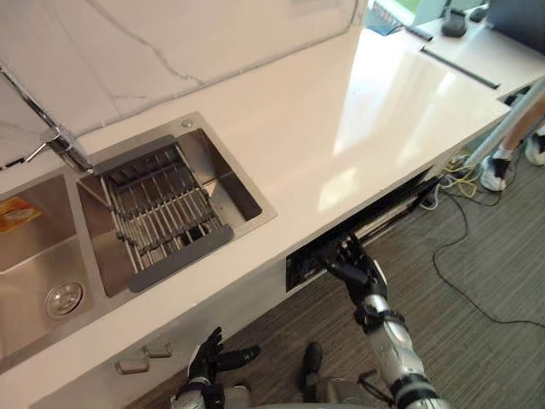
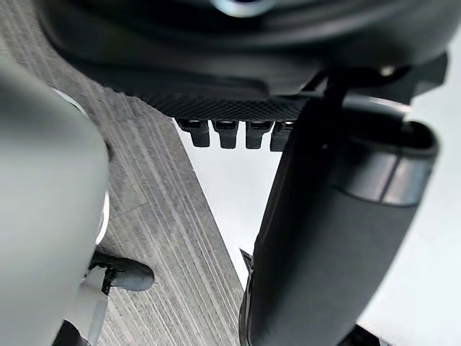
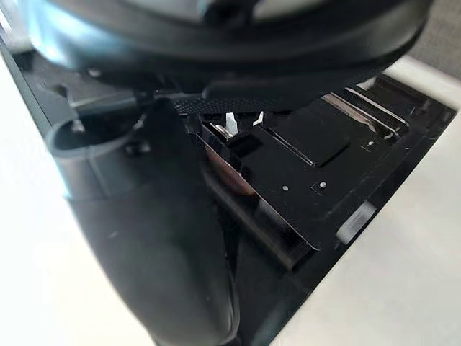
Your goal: Walk over to the sink, pick up the cup, carry it to the dishwasher, place the cup inside the dishwasher, then close the dishwasher door
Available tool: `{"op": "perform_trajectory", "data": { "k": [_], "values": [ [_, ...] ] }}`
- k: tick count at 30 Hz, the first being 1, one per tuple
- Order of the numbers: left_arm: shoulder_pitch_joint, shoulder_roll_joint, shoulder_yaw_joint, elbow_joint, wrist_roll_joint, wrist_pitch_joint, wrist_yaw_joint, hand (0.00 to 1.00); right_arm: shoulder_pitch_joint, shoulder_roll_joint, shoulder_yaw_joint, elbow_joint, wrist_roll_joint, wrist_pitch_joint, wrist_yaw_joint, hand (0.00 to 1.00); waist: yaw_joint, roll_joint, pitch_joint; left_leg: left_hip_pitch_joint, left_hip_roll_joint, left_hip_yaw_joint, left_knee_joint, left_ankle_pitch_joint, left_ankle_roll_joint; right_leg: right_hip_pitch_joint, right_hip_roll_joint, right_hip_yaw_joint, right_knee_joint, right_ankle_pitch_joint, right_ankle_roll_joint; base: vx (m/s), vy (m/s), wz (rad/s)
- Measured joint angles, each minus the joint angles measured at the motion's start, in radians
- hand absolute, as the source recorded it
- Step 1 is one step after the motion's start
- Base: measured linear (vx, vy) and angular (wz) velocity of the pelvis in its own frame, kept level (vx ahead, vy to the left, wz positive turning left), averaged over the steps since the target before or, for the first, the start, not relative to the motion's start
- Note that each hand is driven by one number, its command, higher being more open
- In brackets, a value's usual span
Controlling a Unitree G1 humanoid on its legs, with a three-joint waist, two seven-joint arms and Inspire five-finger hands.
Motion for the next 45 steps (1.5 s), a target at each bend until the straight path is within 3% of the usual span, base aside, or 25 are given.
{"op": "perform_trajectory", "data": {
  "k": [15,22,28,33,39,45],
  "values": [
    [-0.010,0.009,0.031,-0.003,-0.014,-0.019,-0.035,1.00,-0.037,-0.047,0.007,0.004,0.009,0.033,-0.017,1.00,0.016,-0.011,0.034,-0.017,0.003,-0.046,0.016,-0.004,0.001,0.009,-0.001,-0.034,0.001,-0.011,0.006,-0.01,0.095,0.07],
    [-0.011,0.020,0.031,-0.012,0.027,-0.017,-0.032,1.00,0.151,-0.132,0.135,-0.213,-0.231,0.094,0.022,1.00,0.008,-0.027,0.035,0.030,0.015,-0.044,-0.008,-0.009,-0.006,0.044,0.013,-0.028,0.001,-0.025,0.005,0.05,0.109,-0.02],
    [-0.009,0.047,0.031,-0.003,0.048,-0.017,-0.022,1.00,0.262,-0.120,0.120,-0.258,-0.373,0.076,0.076,1.00,-0.007,-0.060,0.010,0.064,0.008,-0.013,-0.035,-0.011,-0.004,0.053,0.012,-0.003,0.001,-0.025,0.007,0.06,0.139,-0.10],
    [0.020,0.066,0.055,0.016,0.066,-0.016,-0.019,1.00,0.354,-0.122,0.067,-0.273,-0.463,0.038,0.092,1.00,-0.033,-0.069,-0.039,0.081,0.000,0.007,-0.041,-0.010,-0.004,0.055,0.008,0.021,0.001,-0.027,0.013,0.10,0.141,-0.15],
    [0.033,0.081,0.053,0.039,0.077,-0.013,-0.030,1.00,0.386,-0.115,0.044,-0.147,-0.512,0.015,0.096,1.00,-0.037,-0.070,-0.067,0.101,-0.006,0.006,-0.047,-0.010,-0.003,0.072,0.003,0.024,0.000,-0.026,0.014,0.02,0.082,0.01],
    [0.045,0.083,0.053,0.042,0.075,-0.013,-0.040,1.00,0.386,-0.046,-0.021,0.083,-0.511,0.009,0.017,1.00,-0.038,-0.068,-0.085,0.115,-0.009,-0.003,-0.058,-0.006,0.003,0.090,-0.002,0.015,-0.002,-0.023,0.019,-0.05,0.042,0.05]
  ]
}}
